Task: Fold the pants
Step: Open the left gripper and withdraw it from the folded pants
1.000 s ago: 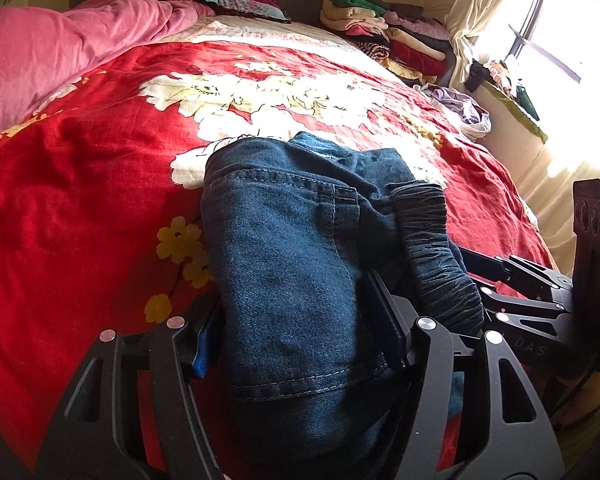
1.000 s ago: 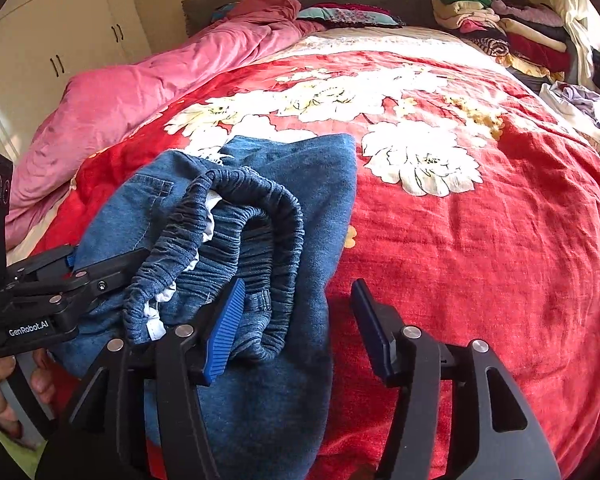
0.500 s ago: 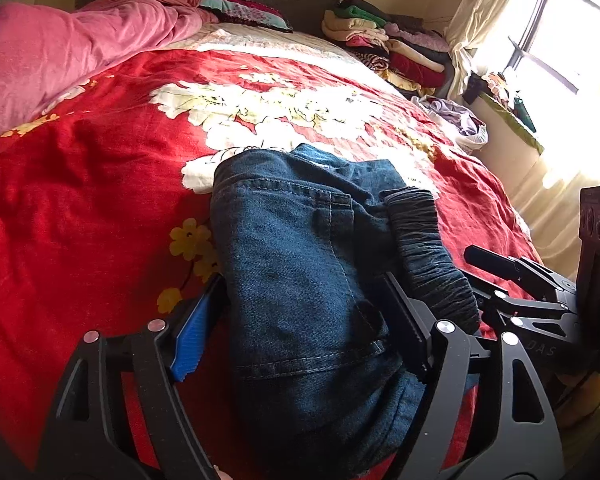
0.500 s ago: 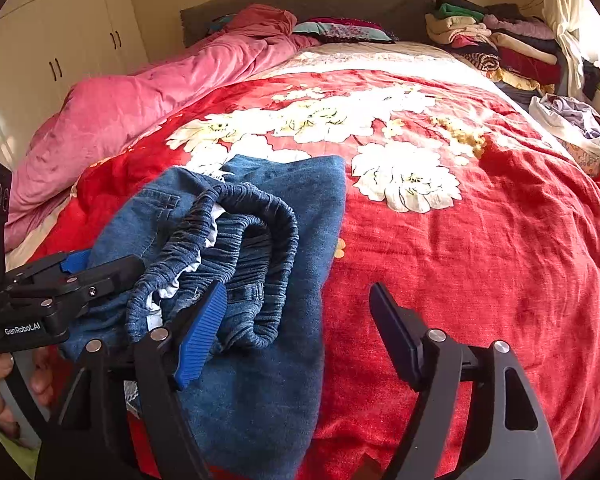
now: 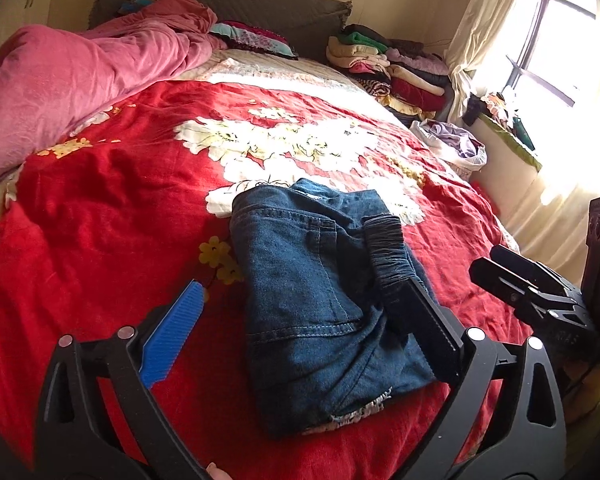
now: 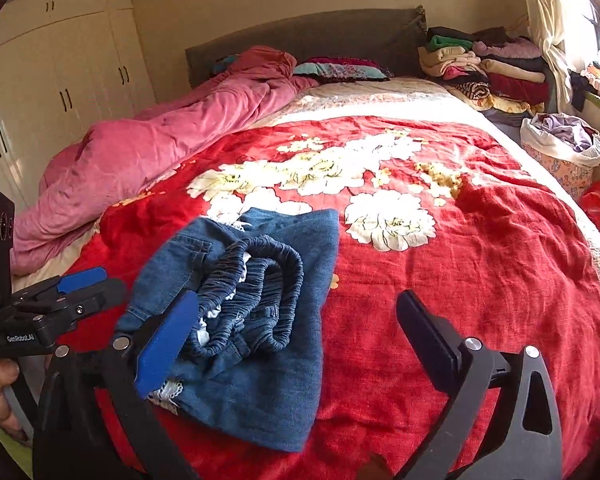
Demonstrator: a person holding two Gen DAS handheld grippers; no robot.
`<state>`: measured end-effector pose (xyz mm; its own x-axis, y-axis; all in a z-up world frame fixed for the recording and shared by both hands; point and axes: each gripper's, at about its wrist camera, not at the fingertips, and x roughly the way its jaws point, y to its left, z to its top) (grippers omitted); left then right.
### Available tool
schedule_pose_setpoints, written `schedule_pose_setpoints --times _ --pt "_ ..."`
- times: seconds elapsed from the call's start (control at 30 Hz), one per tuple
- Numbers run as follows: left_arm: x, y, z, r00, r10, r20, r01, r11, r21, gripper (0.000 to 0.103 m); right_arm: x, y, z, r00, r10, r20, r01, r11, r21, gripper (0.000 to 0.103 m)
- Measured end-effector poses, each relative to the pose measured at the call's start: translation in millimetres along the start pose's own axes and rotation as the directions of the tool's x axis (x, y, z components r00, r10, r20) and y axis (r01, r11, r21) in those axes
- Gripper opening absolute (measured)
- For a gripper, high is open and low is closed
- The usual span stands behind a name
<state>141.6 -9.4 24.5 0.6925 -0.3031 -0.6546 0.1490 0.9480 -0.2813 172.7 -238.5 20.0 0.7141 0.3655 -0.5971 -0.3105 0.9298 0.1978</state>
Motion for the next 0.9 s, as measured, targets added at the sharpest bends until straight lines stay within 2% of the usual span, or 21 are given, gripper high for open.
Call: schedule_pose_setpoints --times 0.53,0.9 --pt "-66 -13 -19 0.996 0.065 0.056 -0.067 0.997 0.025 0.093 -73 8 -11 0.996 0.014 0.089 -0.011 0.999 -0.034 0.098" --pt "-92 -26 -51 0.995 0.092 0.041 -0.094 0.995 0.028 0.093 -94 14 -37 0.998 0.020 0.060 -0.017 0.998 -0.055 0.098"
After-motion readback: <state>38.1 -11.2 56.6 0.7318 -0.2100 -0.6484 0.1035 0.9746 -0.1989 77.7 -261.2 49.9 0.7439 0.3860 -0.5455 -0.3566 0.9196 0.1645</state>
